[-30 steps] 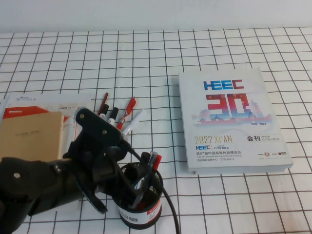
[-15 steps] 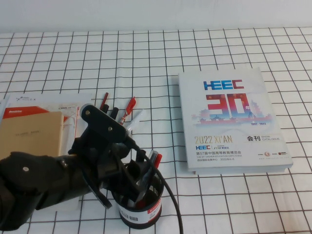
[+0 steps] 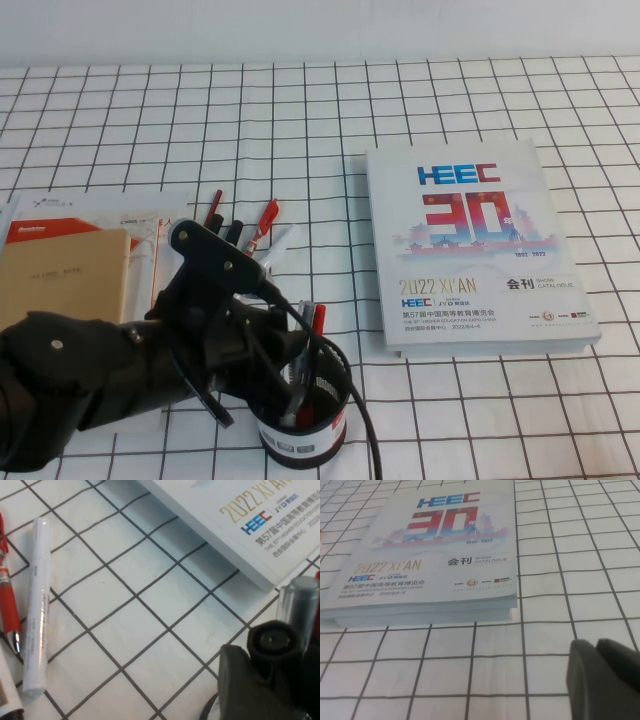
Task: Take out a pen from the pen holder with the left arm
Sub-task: 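Take a marker out of the pen holder and lay it on the table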
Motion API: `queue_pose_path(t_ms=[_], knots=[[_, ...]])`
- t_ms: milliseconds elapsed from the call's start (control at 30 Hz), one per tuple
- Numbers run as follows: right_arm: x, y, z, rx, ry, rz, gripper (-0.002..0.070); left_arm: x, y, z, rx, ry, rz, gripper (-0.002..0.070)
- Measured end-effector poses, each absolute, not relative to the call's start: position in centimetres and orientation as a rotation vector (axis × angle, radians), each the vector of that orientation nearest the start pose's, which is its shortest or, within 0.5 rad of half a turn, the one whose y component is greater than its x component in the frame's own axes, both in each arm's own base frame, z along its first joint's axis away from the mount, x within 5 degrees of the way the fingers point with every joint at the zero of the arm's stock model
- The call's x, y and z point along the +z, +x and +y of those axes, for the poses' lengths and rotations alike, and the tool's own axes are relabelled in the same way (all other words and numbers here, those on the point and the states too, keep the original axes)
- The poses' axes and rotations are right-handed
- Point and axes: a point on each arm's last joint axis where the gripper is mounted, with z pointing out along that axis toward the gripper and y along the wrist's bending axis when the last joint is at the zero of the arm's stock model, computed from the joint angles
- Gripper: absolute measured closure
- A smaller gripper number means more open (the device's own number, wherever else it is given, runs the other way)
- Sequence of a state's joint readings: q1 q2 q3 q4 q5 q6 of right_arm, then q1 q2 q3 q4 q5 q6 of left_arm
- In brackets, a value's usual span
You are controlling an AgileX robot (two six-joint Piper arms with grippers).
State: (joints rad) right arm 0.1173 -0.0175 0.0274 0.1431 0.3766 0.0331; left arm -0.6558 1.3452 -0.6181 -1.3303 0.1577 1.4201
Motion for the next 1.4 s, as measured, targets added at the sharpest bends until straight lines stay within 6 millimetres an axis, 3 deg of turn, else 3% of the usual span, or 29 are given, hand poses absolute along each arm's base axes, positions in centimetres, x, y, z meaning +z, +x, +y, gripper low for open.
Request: queue_pose_path(t_ms=[233, 667, 867, 1167, 1400], knots=[[17.1, 5.1, 1.1, 0.245, 0.01, 1.873, 0.0691, 22.1, 19.4, -17.3, -0.53, 0.931, 2.091, 0.0569], [17.1, 5.1, 1.1, 0.245, 0.01, 1.873, 0.0691, 26.0, 17.9, -16.1, -0.556, 0.899, 1.932, 0.0568], [17.1, 5.1, 1.1, 0.245, 0.01, 1.873, 0.0691, 29.4, 17.2, -15.6, -0.595, 0.822, 1.827, 0.0568], [17.1, 5.1, 1.1, 0.245, 0.01, 1.873, 0.0691, 35.2, 17.7, -16.0, -0.608, 0.786, 1.683, 0.0568], [17.1, 5.1, 1.1, 0.245, 0.01, 1.873, 0.0691, 37.6, 19.0, -16.5, -0.544, 0.85, 1.689, 0.0568]])
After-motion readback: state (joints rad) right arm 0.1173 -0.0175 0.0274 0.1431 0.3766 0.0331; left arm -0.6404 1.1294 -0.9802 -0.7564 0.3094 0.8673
